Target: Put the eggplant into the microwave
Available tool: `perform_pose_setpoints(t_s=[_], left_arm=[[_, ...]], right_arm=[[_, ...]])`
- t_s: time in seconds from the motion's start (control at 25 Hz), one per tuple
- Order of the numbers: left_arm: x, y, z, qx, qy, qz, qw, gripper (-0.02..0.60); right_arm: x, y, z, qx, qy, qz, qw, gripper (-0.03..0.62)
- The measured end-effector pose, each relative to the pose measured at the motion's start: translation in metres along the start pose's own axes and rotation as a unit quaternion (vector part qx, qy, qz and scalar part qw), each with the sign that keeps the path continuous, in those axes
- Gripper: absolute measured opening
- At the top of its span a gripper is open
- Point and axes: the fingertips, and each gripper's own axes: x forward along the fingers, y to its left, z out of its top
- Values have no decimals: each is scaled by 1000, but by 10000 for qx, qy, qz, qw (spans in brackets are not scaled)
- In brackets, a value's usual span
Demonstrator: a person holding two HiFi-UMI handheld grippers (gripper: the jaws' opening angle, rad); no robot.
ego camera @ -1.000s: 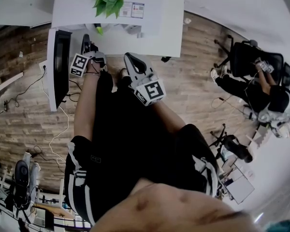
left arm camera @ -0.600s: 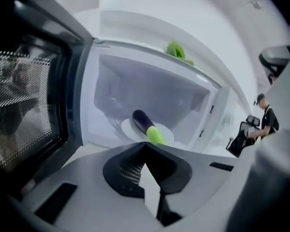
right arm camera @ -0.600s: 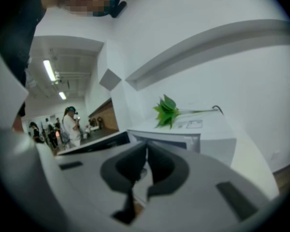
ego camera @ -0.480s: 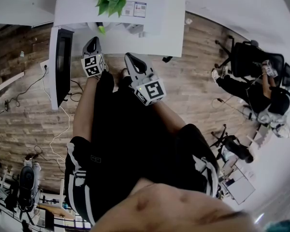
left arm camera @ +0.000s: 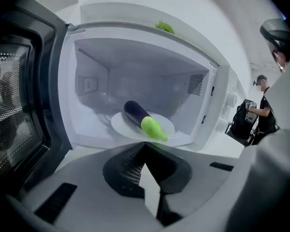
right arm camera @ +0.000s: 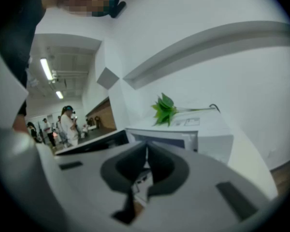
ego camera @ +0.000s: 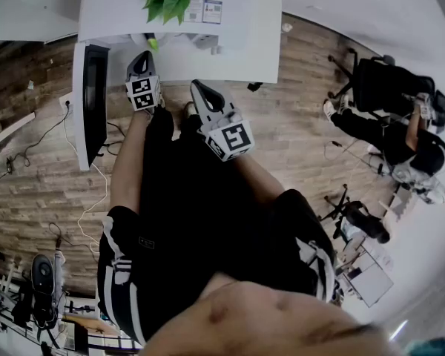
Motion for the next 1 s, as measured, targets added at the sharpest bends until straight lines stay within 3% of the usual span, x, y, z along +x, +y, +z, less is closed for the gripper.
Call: perform_pose_setpoints(t_s=[1.0], left_arm=[[31,3,19,-190,38,-28,9998,31]], right_arm=[[-13,-12,0,119,24,-312,9994,32]])
